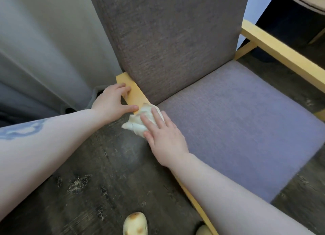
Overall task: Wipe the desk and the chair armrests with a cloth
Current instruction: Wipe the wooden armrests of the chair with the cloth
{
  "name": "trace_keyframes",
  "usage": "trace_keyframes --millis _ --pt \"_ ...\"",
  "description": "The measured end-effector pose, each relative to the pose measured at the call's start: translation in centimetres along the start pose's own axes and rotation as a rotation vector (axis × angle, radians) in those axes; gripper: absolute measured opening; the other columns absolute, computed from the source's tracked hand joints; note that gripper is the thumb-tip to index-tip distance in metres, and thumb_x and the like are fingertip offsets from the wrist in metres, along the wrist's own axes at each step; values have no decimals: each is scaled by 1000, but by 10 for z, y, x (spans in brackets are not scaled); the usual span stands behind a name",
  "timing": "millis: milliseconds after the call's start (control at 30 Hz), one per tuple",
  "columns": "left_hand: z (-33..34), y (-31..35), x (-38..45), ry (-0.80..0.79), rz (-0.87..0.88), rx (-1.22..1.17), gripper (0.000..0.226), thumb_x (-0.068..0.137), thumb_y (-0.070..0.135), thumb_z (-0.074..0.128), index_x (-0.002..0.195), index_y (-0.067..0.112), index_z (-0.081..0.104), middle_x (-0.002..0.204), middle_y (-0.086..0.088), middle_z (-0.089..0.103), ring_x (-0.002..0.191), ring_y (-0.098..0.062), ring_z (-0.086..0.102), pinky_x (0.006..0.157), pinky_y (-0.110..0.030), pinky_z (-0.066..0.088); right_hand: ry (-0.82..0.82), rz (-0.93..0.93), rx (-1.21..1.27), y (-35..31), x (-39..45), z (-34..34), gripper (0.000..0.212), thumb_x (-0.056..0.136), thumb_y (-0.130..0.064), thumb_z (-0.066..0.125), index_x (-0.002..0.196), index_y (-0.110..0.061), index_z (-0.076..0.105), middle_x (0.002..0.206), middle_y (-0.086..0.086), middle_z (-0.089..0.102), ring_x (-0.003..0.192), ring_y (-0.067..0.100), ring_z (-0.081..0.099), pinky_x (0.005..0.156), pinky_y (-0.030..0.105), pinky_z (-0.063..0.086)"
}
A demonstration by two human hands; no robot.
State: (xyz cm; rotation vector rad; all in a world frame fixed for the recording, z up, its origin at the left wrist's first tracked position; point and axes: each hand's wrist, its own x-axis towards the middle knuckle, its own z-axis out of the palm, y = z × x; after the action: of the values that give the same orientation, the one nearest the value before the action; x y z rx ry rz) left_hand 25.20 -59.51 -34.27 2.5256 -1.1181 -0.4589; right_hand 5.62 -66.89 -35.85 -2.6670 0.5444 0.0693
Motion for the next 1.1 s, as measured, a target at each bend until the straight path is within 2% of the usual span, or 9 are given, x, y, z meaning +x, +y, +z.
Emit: trace_keyframes --millis 133,300,467,633,700,767,833,933,1100 --pt "2 -1 2 20 8 7 59 84 29 66 138 17 46 151 -6 35 139 -24 29 112 -40 25 -16 27 -59 -15 27 4 50 101 -40 23 148 -36 8 160 2 -4 143 32 1 115 47 15" --pt "9 12 -2 6 -43 71 75 80 49 65 142 15 40 153 -9 31 140 -27 26 114 -44 22 75 15 3 -2 -43 3 46 100 -41 28 145 -41 16 160 -2 8 143 31 8 111 48 24" --pt "33 46 -26 35 -55 141 91 73 70 56 146 22 30 155 -7 24 142 -26 18 115 -51 13 68 37 -43 22 -133 -1 48 90 -44 39 138 -43 36 152 -4 34 130 28 45 78 35 53" --pt "63 86 -62 13 -88 2 100 75 73 51 151 24 9 160 -6 -2 146 -22 -4 118 -42 7 240 63 -93 35 -198 10 32 90 -55 33 110 -37 51 115 4 66 85 19 71 52 22 54" --pt "71 93 -70 25 -83 -7 98 78 72 47 151 22 4 160 -4 -5 146 -19 -7 119 -42 6 305 125 -114 41 -201 17 26 85 -56 42 93 -31 47 94 -2 65 76 15 69 55 28 50" --pt "72 91 -70 29 -69 11 98 78 73 45 151 22 4 160 -4 -4 146 -18 -6 119 -41 6 339 160 -172 42 -201 21 27 83 -57 43 94 -33 46 81 -1 75 70 18 72 61 31 47" --pt "70 87 -67 39 -54 49 98 77 75 44 151 22 9 160 -4 0 146 -19 -1 118 -40 8 282 194 -162 35 -195 14 28 82 -54 43 105 -38 49 89 3 75 70 19 73 57 21 53" --pt "68 86 -66 63 -24 117 94 75 77 42 149 22 19 159 -7 11 145 -23 8 117 -42 13 43 262 53 18 -157 1 47 71 -48 53 118 -43 51 116 -4 68 89 18 71 62 26 55" --pt "59 83 -58 37 48 219 84 77 75 26 144 23 33 156 -5 24 142 -22 18 112 -43 16 -101 71 -14 19 -102 -12 52 74 -56 57 125 -44 54 137 -6 54 109 16 62 70 22 54"
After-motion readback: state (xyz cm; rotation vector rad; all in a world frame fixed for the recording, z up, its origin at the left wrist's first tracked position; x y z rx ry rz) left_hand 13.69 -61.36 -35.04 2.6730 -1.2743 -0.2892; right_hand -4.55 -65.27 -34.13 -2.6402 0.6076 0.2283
